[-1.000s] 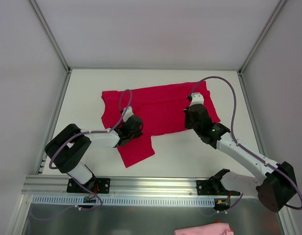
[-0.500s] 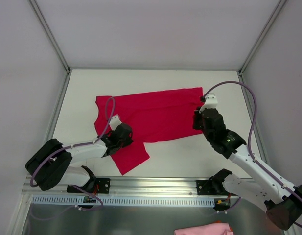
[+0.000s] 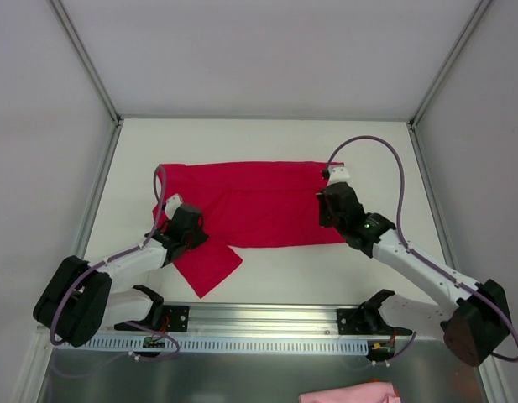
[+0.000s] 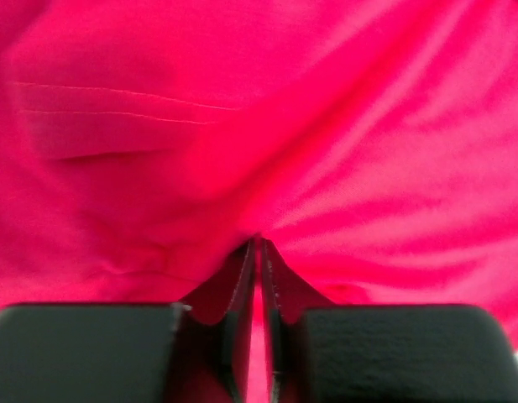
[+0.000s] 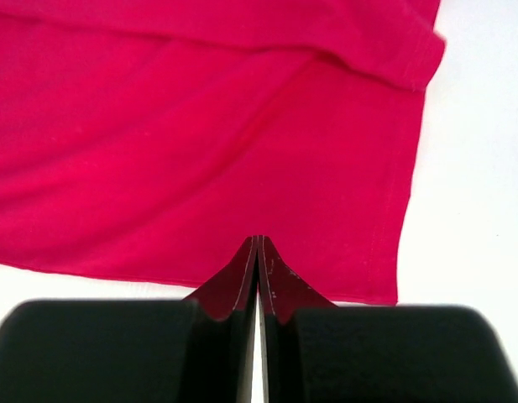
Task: Fold and stack the t-shirts
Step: Fold the flattened tshirt in 1/3 of the way
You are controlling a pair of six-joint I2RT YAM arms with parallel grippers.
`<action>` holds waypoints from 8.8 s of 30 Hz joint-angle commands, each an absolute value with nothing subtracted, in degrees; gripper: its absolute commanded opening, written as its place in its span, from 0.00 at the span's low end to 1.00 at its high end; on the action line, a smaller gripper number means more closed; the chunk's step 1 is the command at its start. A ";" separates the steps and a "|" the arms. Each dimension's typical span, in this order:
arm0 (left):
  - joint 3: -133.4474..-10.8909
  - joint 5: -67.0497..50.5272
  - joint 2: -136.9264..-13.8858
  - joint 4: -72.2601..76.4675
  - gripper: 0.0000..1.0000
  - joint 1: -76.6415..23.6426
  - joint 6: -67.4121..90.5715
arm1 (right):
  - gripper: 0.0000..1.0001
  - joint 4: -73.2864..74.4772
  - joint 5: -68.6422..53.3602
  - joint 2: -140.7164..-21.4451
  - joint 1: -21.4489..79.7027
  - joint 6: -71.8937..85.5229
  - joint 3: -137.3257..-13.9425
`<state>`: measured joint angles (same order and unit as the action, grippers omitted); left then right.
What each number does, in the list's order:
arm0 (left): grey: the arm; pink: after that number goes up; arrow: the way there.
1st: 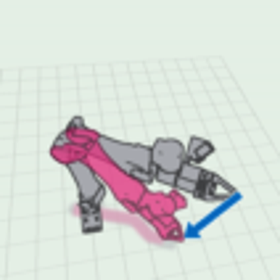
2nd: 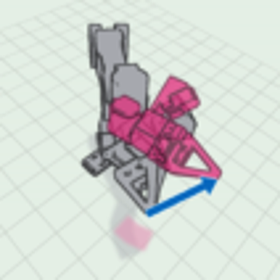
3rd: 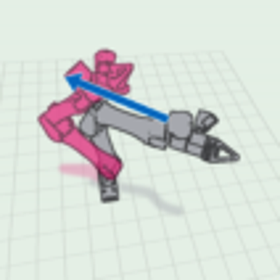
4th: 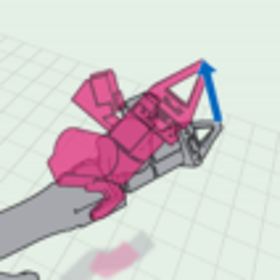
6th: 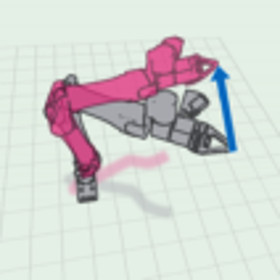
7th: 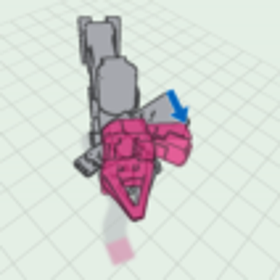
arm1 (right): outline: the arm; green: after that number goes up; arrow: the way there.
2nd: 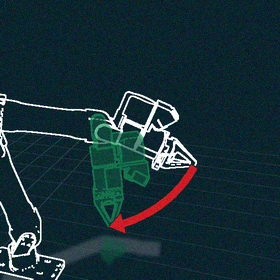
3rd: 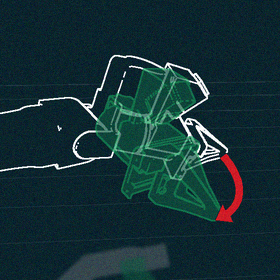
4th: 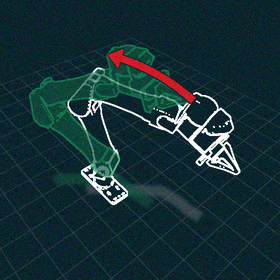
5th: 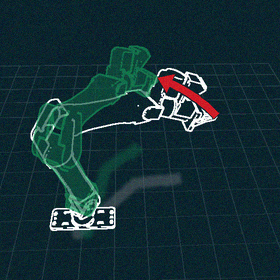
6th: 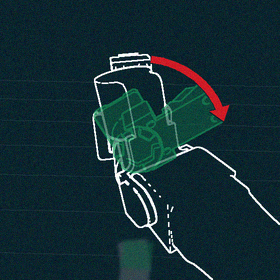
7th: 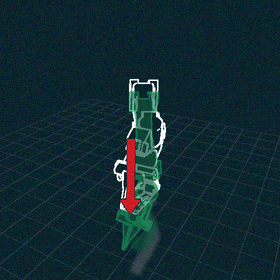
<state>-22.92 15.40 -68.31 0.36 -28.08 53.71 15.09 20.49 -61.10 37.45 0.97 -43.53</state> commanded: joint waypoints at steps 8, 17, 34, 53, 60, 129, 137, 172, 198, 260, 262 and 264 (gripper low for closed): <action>-35.84 10.18 -70.39 2.48 0.73 -32.26 41.14 | 0.02 9.58 16.96 -67.50 37.88 0.44 -46.05; -48.34 22.14 -81.99 -11.86 0.73 -30.24 43.33 | 0.02 7.13 17.14 -67.14 37.88 0.44 -43.78; -52.73 22.85 -92.19 -14.24 0.71 -24.87 42.63 | 0.01 2.11 14.15 -75.50 37.97 1.50 -41.31; -60.29 24.52 -97.73 -16.78 0.00 -21.36 40.78 | 0.01 1.58 17.49 -77.69 37.97 0.53 -40.61; -64.07 24.70 -97.83 -17.06 0.00 -19.69 39.99 | 0.01 1.32 17.84 -78.40 37.97 0.53 -40.61; -62.83 31.11 -101.77 -18.80 0.34 -22.33 41.57 | 0.01 1.58 15.82 -83.23 41.57 -1.14 -42.45; -66.18 32.34 -103.10 -20.30 0.27 -20.83 40.96 | 0.01 1.41 16.00 -84.72 41.48 -1.32 -42.89; -88.49 32.34 -113.46 -23.46 0.57 -14.86 34.89 | 0.01 3.25 14.24 -90.17 42.54 -2.11 -46.14; -74.61 30.93 -104.58 -15.99 0.49 -20.04 33.75 | 0.01 5.01 13.89 -94.75 46.41 -3.08 -49.92; -73.56 25.49 -110.48 -6.41 0.43 -14.68 34.89 | 0.41 8.70 27.86 -79.19 47.99 1.41 -42.80; -74.00 25.75 -110.65 -6.68 0.43 -14.68 34.72 | 0.41 8.53 27.60 -79.54 48.08 1.32 -42.89; -74.09 25.93 -110.92 -6.68 0.43 -14.68 34.72 | 0.41 8.44 27.60 -79.63 48.08 1.23 -42.89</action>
